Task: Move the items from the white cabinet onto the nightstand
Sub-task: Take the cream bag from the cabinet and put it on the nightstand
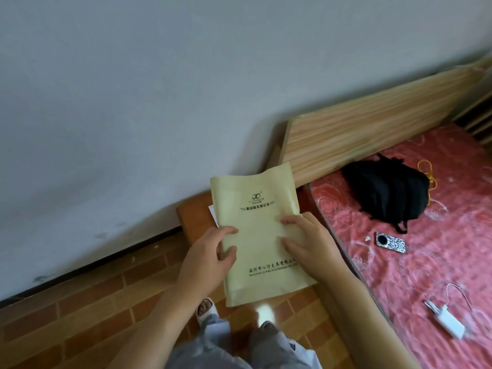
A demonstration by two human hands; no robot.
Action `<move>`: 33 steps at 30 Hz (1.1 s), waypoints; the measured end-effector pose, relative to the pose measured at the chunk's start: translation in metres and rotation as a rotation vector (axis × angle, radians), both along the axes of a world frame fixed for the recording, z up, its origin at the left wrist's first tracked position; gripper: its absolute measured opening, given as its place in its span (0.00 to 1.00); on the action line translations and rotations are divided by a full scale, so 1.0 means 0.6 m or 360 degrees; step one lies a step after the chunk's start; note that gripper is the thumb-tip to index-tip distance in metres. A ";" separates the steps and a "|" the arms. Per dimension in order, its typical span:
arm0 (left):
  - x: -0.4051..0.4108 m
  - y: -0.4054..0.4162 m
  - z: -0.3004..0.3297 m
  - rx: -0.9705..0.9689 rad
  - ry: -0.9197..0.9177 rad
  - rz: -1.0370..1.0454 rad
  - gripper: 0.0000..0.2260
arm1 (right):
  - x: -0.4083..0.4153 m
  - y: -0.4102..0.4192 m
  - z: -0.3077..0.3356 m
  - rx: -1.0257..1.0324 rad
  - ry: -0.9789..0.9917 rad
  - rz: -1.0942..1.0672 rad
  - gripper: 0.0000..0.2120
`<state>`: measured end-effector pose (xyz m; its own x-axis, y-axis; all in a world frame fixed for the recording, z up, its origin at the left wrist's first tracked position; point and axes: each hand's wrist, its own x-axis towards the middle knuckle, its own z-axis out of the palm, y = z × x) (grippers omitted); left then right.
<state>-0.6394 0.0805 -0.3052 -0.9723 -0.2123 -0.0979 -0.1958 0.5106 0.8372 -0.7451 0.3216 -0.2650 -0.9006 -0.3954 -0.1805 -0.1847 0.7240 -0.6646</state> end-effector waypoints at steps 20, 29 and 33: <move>-0.100 -0.031 -0.278 -0.0120 -0.0479 0.0268 0.19 | -0.187 -0.098 -0.343 0.0190 -0.0427 0.0339 0.19; -0.102 -0.004 -0.469 -0.0082 -0.0714 0.0264 0.24 | -0.223 -0.091 -0.542 0.0313 -0.0545 0.0568 0.21; -0.119 0.009 -0.540 -0.0105 -0.0756 0.0261 0.24 | -0.244 -0.080 -0.616 0.0365 -0.0576 0.0607 0.23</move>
<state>-0.7108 0.0860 -0.6295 -0.7769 -0.3792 -0.5026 -0.6294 0.4898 0.6033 -0.8916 0.2735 -0.6346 -0.5666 -0.5948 -0.5703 -0.2512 0.7838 -0.5679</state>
